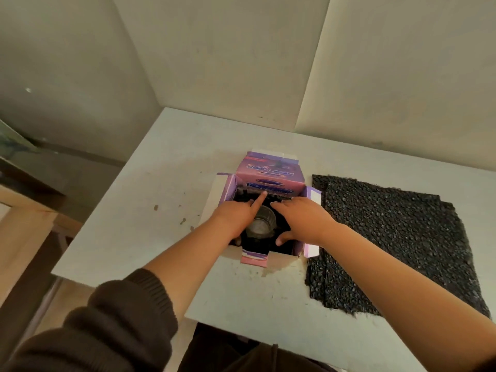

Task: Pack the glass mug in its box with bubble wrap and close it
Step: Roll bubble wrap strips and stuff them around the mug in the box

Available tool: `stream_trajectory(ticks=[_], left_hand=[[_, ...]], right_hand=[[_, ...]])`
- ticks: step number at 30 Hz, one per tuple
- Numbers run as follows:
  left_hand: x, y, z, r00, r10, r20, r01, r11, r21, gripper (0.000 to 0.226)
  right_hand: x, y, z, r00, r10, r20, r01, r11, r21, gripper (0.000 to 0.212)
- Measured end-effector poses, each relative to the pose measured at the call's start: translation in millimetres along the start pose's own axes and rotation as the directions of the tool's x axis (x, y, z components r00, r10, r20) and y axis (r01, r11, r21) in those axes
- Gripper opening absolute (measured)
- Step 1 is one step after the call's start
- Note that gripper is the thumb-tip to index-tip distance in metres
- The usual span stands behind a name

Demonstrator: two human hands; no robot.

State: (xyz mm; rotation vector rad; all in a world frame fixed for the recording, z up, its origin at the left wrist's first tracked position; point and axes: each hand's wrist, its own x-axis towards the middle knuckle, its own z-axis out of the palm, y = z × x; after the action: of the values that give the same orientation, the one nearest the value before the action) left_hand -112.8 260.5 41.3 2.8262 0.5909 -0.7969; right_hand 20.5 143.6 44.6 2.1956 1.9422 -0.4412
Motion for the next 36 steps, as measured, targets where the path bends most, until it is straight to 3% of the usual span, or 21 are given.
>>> stream_trajectory(ticks=[2, 5, 8, 10, 13, 16, 18, 20, 26, 31, 33, 36], left_hand=[[0, -5, -9, 0.995, 0.079, -0.057, -0.079, 0.997, 0.005, 0.099], [3, -19, -22, 0.956, 0.223, -0.189, -0.167, 0.948, 0.271, 0.092], [0, -36, -17, 0.965, 0.178, -0.192, -0.121, 0.954, 0.274, 0.091], [-3, -41, -9, 0.954, 0.168, -0.248, -0.122, 0.974, 0.191, 0.086], [-6, -45, 4, 0.877, 0.120, -0.466, -0.162, 0.985, -0.052, 0.075], [-10, -43, 19, 0.763, -0.178, -0.621, -0.176, 0.867, -0.465, 0.053], [-11, -40, 24, 0.748, -0.374, -0.548, -0.170, 0.690, -0.703, 0.049], [-11, -38, 27, 0.789, -0.419, -0.450, -0.147, 0.582, -0.800, 0.046], [-10, -38, 30, 0.816, -0.423, -0.394, -0.173, 0.472, -0.864, 0.043], [-10, -41, 32, 0.834, -0.398, -0.381, -0.191, 0.440, -0.877, 0.043], [-10, -42, 32, 0.842, -0.387, -0.375, -0.181, 0.452, -0.873, 0.043], [-8, -42, 31, 0.844, -0.387, -0.371, -0.164, 0.472, -0.866, 0.043]], right_hand=[[-1, -1, 0, 1.000, -0.008, -0.018, 0.007, 1.000, -0.020, 0.084], [2, -6, 2, 1.000, 0.012, 0.014, -0.010, 0.994, -0.108, 0.083], [8, -10, 2, 0.995, 0.056, 0.086, -0.034, 0.972, -0.234, 0.090], [13, -12, -4, 0.986, 0.073, 0.150, -0.036, 0.971, -0.236, 0.096], [21, -13, -13, 0.989, 0.005, 0.146, -0.011, 0.999, 0.043, 0.102], [31, -18, -14, 0.987, -0.162, 0.008, 0.159, 0.975, 0.157, 0.091], [38, -24, -10, 0.972, -0.233, 0.015, 0.229, 0.965, 0.125, 0.085], [48, -31, -4, 0.961, -0.273, 0.037, 0.271, 0.961, 0.057, 0.080], [70, -52, 18, 0.968, -0.250, 0.028, 0.251, 0.960, -0.126, 0.082], [78, -43, 10, 0.960, -0.258, 0.112, 0.268, 0.960, -0.080, 0.072], [77, -37, 6, 0.932, -0.359, 0.055, 0.361, 0.933, -0.018, 0.057], [69, -30, 6, 0.815, -0.579, 0.007, 0.579, 0.814, -0.045, 0.042]])
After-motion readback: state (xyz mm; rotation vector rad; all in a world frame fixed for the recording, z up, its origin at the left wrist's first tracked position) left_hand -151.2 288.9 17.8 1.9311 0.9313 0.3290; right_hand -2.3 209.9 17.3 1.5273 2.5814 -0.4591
